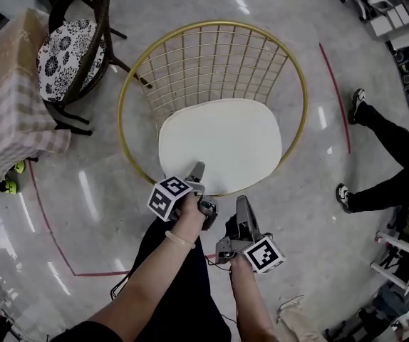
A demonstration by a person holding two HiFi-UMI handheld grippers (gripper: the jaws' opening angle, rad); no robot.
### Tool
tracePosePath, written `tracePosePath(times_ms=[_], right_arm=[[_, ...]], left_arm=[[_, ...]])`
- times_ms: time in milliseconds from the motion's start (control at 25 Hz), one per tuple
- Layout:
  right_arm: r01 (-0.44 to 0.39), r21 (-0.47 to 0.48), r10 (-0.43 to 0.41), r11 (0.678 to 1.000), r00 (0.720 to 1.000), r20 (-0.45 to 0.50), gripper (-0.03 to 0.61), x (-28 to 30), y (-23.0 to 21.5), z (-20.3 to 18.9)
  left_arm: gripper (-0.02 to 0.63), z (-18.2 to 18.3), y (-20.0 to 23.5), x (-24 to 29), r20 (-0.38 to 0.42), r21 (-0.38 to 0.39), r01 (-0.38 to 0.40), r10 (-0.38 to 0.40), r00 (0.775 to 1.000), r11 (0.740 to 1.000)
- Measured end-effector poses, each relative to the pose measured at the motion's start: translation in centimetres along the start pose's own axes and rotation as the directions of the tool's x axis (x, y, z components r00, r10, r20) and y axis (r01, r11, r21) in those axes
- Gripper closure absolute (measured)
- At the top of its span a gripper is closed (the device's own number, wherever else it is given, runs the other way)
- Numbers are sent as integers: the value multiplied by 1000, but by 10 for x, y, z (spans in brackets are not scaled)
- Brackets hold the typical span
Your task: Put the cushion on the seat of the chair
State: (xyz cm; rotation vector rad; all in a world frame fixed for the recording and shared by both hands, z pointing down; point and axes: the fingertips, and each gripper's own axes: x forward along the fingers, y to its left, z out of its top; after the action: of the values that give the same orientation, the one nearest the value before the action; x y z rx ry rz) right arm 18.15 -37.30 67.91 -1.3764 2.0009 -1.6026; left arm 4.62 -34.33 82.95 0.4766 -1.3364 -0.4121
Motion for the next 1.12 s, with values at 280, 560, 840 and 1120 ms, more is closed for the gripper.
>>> tracePosePath(times_ms=[280, 560, 840, 1120], right_arm=[[-19, -15, 19, 1000, 1000, 17, 586, -4, 27, 11], [5, -62, -4, 998, 1000, 21, 586, -17, 57, 11], [-4, -124, 15, 992, 997, 82, 588, -48, 93, 18], [-20, -180, 40, 983, 993, 109, 588, -65, 136, 21]], left_arm=[[141, -12, 8, -45, -45, -44, 24, -26, 999, 999], [268, -12, -57, -102, -85, 92, 299, -291, 953, 950], [537, -28, -139, -174, -196, 433, 560, -532, 824, 706], [614, -49, -178, -254, -338, 588, 691, -648, 682, 421]])
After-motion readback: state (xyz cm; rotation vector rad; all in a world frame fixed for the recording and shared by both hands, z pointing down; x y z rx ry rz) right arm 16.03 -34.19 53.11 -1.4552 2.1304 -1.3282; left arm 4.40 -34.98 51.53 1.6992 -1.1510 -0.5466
